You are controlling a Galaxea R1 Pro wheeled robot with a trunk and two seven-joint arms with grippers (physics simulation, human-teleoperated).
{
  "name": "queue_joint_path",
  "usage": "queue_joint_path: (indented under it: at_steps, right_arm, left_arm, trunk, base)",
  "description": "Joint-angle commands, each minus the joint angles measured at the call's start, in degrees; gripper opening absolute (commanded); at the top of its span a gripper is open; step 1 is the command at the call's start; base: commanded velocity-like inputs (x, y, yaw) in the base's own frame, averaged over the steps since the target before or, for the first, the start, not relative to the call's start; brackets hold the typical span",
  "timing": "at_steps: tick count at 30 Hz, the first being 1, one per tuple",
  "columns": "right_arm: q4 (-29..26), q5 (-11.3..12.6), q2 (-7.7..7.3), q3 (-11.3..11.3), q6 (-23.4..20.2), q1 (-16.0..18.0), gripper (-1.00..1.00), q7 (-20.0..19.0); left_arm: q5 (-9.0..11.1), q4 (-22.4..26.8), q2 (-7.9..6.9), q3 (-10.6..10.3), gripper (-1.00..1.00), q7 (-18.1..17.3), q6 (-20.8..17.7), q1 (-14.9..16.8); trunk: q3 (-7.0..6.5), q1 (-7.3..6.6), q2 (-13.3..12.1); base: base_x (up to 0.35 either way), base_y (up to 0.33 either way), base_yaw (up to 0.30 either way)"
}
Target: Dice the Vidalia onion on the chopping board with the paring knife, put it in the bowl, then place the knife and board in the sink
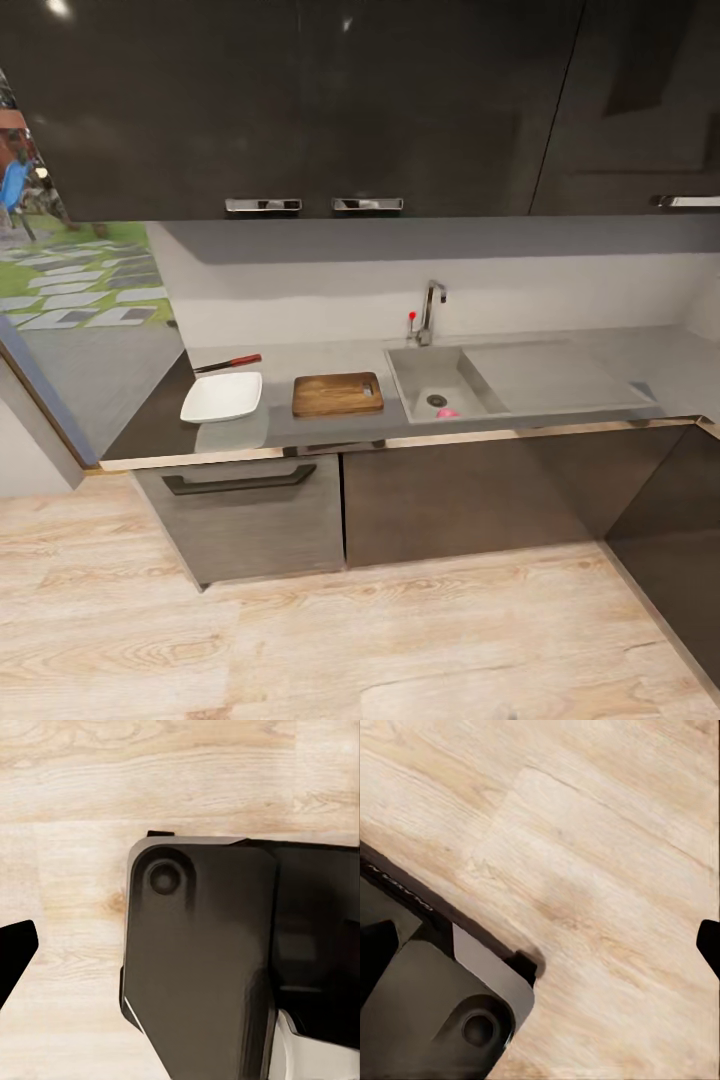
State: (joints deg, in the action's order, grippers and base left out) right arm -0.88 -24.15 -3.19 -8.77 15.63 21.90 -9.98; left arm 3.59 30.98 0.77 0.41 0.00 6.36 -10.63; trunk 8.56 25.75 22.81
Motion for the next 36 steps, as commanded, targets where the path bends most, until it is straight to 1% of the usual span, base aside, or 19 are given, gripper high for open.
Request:
queue_joint_path:
  at_steps: [1,2,5,7,8,10,11,12,13,14,15,16,17,18,20,23,27,32,36]
  right_arm:
    - [0.00,1.23,-0.06,-0.37,0.16,-0.64,1.00,0.68]
    - [0.00,4.63,-0.13,-0.37,0.18,-3.10,1.00,3.25]
    - [0.00,8.66,-0.03,-0.41,0.17,-5.27,1.00,5.11]
    - [0.04,12.28,0.01,-0.40,0.03,-6.22,1.00,6.42]
    - [0.06,15.00,0.02,-0.39,-0.06,-6.58,1.00,7.32]
    - [0.07,17.94,0.02,-0.38,-0.13,-6.83,1.00,8.32]
    - [0.08,21.22,0.06,-0.38,-0.16,-7.00,1.00,9.56]
    - [0.06,22.98,0.07,-0.38,-0.16,-7.06,1.00,10.28]
    - [0.01,26.69,0.12,-0.37,-0.16,-7.15,1.00,11.81]
    - [-0.03,28.62,0.15,-0.37,-0.14,-7.18,1.00,12.59]
    - [-0.13,32.38,0.22,-0.39,-0.10,-7.23,1.00,13.92]
    - [-0.18,34.18,0.25,-0.40,-0.08,-7.24,1.00,14.41]
    - [-0.35,40.80,0.34,-0.44,0.07,-7.29,1.00,15.75]
    - [-0.40,42.13,0.43,-0.46,0.15,-7.30,1.00,15.93]
    - [-0.44,43.19,0.76,-0.56,0.25,-7.30,1.00,16.01]
    - [-0.44,43.92,2.15,-0.68,0.34,-7.31,1.00,16.05]
    - [-0.44,43.54,2.17,-0.78,0.44,-7.31,1.00,15.98]
    - [-0.47,36.08,2.01,-0.68,0.96,-7.31,1.00,15.30]
    - [-0.51,34.36,1.97,-0.65,1.92,-7.31,1.00,15.23]
  left_arm:
    - [0.35,-0.04,0.02,0.03,1.00,0.00,0.06,0.10]
    - [0.34,-0.41,0.02,0.03,1.00,0.00,0.06,0.64]
    - [0.36,-0.61,0.07,0.03,1.00,0.00,0.06,1.03]
    - [0.36,-0.68,0.09,0.03,1.00,0.00,0.06,1.19]
    - [0.36,-0.70,0.10,0.03,1.00,0.00,0.06,1.27]
    - [0.36,-0.75,0.10,0.03,1.00,0.00,0.04,1.32]
    - [0.37,-0.85,0.10,0.03,1.00,0.00,0.01,1.35]
    - [0.37,-0.95,0.10,0.03,1.00,0.00,0.00,1.36]
    - [0.37,-1.23,0.10,0.03,1.00,0.02,-0.01,1.38]
    - [0.37,-1.38,0.11,0.03,1.00,0.01,-0.01,1.38]
    - [0.37,-1.59,0.11,0.03,1.00,0.01,-0.02,1.39]
    - [0.37,-1.69,0.11,0.03,1.00,0.01,-0.02,1.39]
    - [0.37,-2.21,0.11,0.03,1.00,0.05,-0.03,1.40]
    - [0.37,-2.60,0.11,0.03,1.00,0.07,-0.03,1.40]
    - [0.37,-3.15,0.11,0.03,1.00,0.08,-0.03,1.40]
    - [0.37,-4.51,0.11,0.02,1.00,0.15,-0.03,1.40]
    - [0.37,-6.07,0.11,0.03,1.00,0.17,-0.03,1.40]
    - [0.48,-6.37,0.14,-0.01,1.00,0.19,-0.03,1.40]
    - [0.58,-6.56,0.26,-0.06,1.00,0.24,-0.03,1.40]
  trunk:
    - [0.09,0.04,0.11]
    - [0.09,0.04,0.11]
    - [0.09,0.04,0.11]
    - [0.09,0.04,0.11]
    - [0.09,0.04,0.11]
    - [0.09,0.04,0.11]
    - [0.09,0.04,0.11]
    - [0.09,0.04,0.11]
    - [0.09,0.04,0.11]
    - [0.09,0.04,0.11]
    - [0.09,0.04,0.11]
    - [0.09,0.04,0.11]
    - [0.09,0.04,0.11]
    - [0.09,0.04,0.11]
    - [0.09,0.04,0.11]
    - [0.09,0.04,0.11]
    - [0.09,0.04,0.11]
    - [0.09,0.04,0.11]
    - [0.09,0.04,0.11]
  base:
    - [0.000,0.000,0.000]
    - [0.000,0.000,0.000]
    - [0.000,0.000,0.000]
    - [0.000,0.000,0.000]
    - [0.000,0.000,0.000]
    - [0.000,0.000,0.000]
    - [0.000,0.000,0.000]
    - [0.000,0.000,0.000]
    - [0.000,0.000,0.000]
    - [0.000,0.000,0.000]
    - [0.000,0.000,0.000]
    - [0.000,0.000,0.000]
    - [0.000,0.000,0.000]
    - [0.000,0.000,0.000]
    - [0.000,0.000,0.000]
    - [0.000,0.000,0.000]
    - [0.000,0.000,0.000]
    - [0.000,0.000,0.000]
    - [0.000,0.000,0.000]
